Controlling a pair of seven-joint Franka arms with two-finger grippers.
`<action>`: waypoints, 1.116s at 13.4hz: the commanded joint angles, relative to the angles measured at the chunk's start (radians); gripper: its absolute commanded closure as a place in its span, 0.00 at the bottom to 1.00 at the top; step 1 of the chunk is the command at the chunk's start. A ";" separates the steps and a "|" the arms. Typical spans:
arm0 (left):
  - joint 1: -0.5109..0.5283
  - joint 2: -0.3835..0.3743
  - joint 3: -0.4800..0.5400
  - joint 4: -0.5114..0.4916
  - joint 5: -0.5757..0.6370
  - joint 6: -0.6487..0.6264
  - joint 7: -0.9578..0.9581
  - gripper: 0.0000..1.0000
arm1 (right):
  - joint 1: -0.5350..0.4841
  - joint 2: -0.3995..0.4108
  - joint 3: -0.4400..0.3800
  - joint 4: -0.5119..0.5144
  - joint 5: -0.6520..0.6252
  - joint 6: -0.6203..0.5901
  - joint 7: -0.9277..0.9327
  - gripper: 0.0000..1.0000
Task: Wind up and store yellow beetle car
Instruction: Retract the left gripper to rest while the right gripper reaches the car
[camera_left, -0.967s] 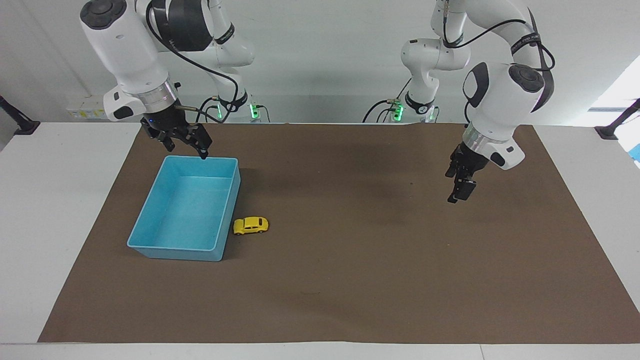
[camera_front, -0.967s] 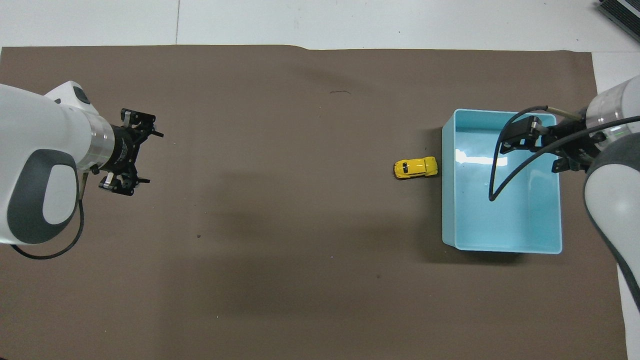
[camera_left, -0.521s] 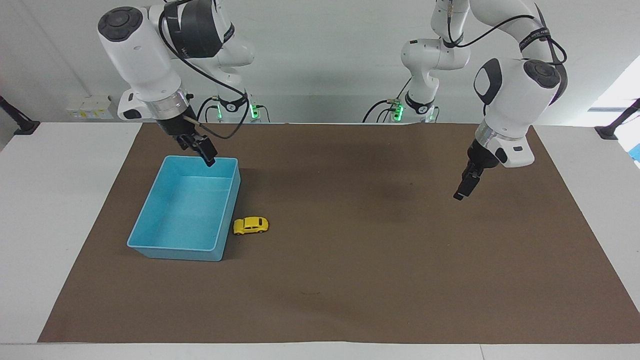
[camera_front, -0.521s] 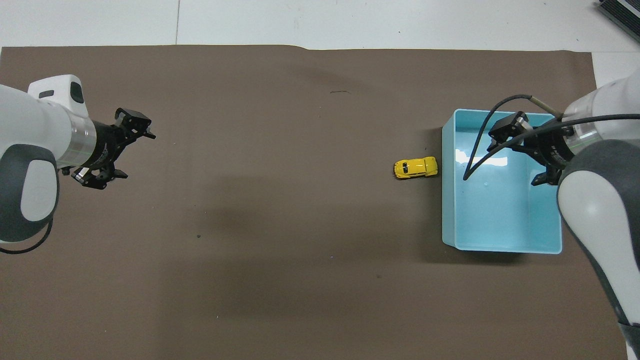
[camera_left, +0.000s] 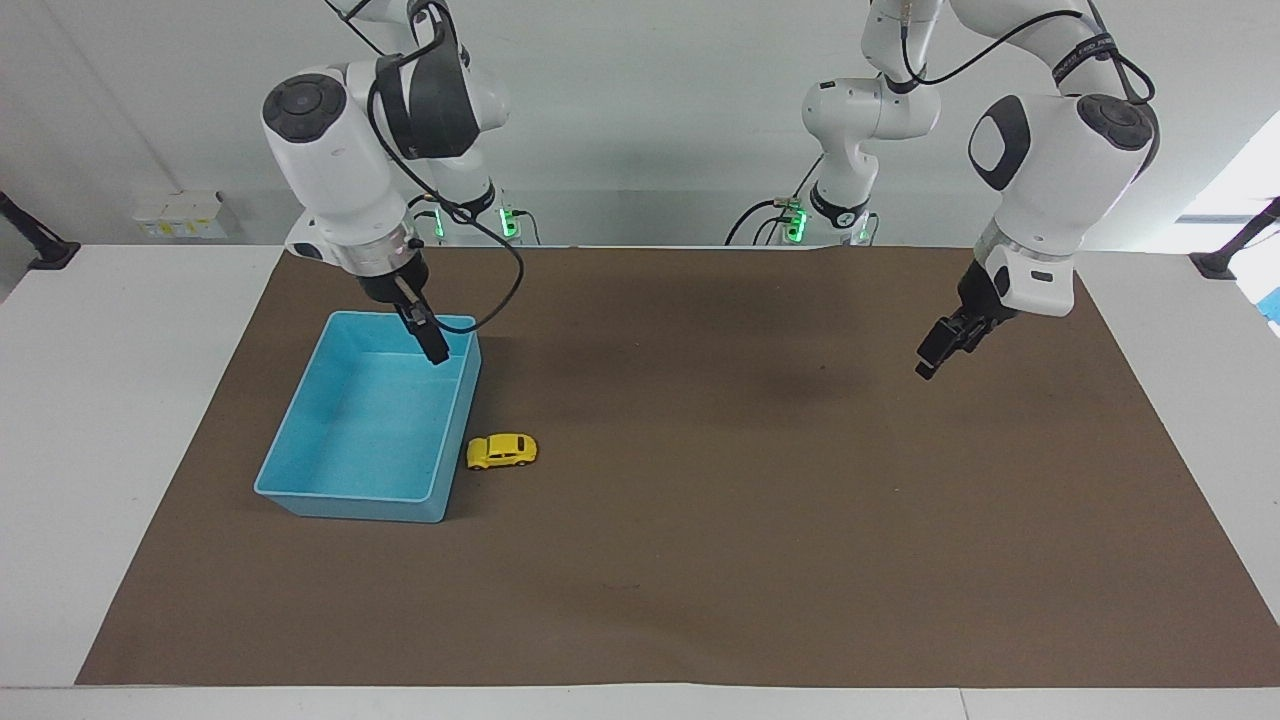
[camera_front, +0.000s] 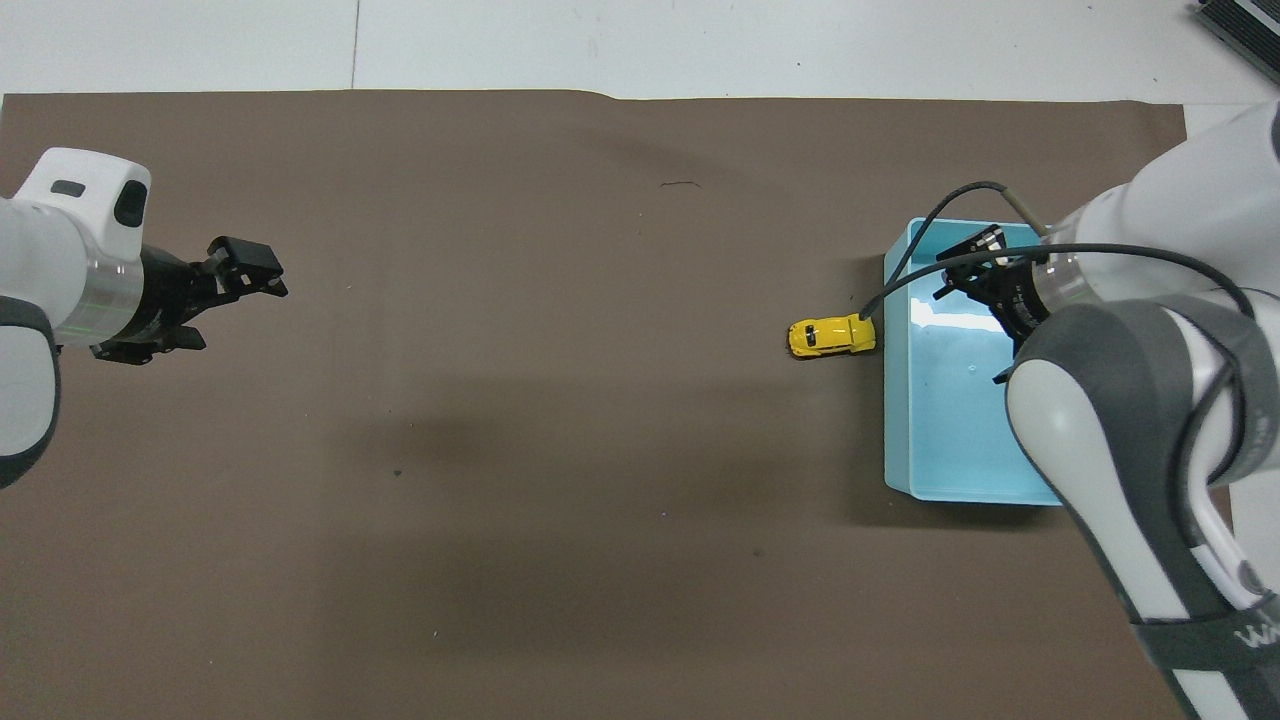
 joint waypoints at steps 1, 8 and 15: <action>0.021 -0.016 -0.010 0.008 0.060 -0.042 0.191 0.00 | 0.032 0.021 0.008 -0.009 -0.060 0.038 0.167 0.00; 0.017 -0.023 -0.010 0.094 0.090 -0.184 0.454 0.00 | 0.070 0.061 0.008 -0.085 -0.094 0.186 0.364 0.00; 0.017 -0.024 -0.010 0.248 0.088 -0.347 0.458 0.00 | 0.094 0.182 0.008 -0.093 -0.145 0.328 0.564 0.00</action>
